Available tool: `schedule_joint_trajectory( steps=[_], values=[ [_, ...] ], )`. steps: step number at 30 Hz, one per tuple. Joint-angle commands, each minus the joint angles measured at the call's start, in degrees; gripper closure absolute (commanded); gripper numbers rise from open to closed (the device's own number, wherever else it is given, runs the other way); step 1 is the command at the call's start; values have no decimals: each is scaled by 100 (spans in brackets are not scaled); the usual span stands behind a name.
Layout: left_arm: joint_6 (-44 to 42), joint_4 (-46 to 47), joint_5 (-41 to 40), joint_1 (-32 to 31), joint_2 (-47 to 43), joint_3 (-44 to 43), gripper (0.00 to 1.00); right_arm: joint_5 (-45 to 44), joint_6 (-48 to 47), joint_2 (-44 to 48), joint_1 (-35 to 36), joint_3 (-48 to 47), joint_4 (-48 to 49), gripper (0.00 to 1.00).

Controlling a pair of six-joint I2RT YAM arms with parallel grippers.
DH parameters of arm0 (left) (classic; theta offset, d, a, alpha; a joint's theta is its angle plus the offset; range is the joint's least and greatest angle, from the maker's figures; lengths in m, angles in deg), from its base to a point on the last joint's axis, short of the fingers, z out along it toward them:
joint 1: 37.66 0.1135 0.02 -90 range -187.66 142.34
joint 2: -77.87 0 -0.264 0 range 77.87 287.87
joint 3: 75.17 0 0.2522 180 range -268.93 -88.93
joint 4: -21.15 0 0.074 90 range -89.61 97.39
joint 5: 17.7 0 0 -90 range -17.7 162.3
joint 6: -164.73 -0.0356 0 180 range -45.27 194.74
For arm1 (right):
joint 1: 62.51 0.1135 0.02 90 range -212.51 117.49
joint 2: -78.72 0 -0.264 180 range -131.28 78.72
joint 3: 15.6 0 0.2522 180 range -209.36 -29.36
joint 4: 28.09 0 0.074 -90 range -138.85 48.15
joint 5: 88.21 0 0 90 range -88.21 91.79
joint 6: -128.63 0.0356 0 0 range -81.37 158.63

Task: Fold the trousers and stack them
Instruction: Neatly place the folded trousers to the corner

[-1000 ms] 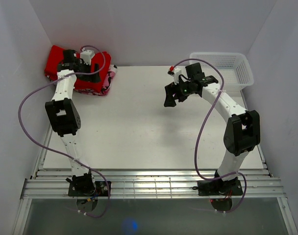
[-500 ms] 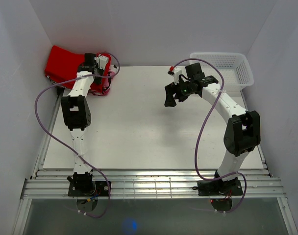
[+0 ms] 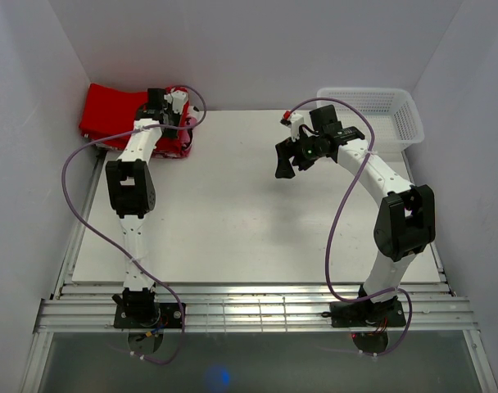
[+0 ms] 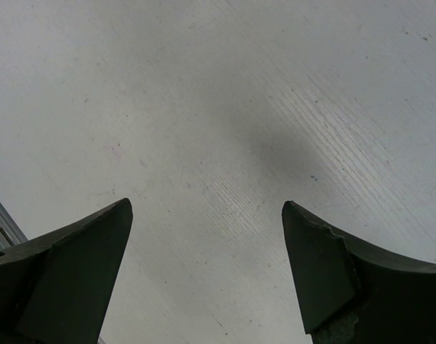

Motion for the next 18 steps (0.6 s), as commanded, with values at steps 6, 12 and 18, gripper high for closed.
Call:
schedule_joint_trajectory(
  steps=[6,12,18],
  values=[
    [706,-142,1436,-415,-328,-305,100,-51,-104,248,6,66,5,10],
    [1047,-63,1638,-223,-828,-525,2,-42,-87,230,6,-48,-4,10],
    [1329,-203,2007,190,-1698,-605,2,-138,-192,265,-12,-189,-39,10]
  ],
)
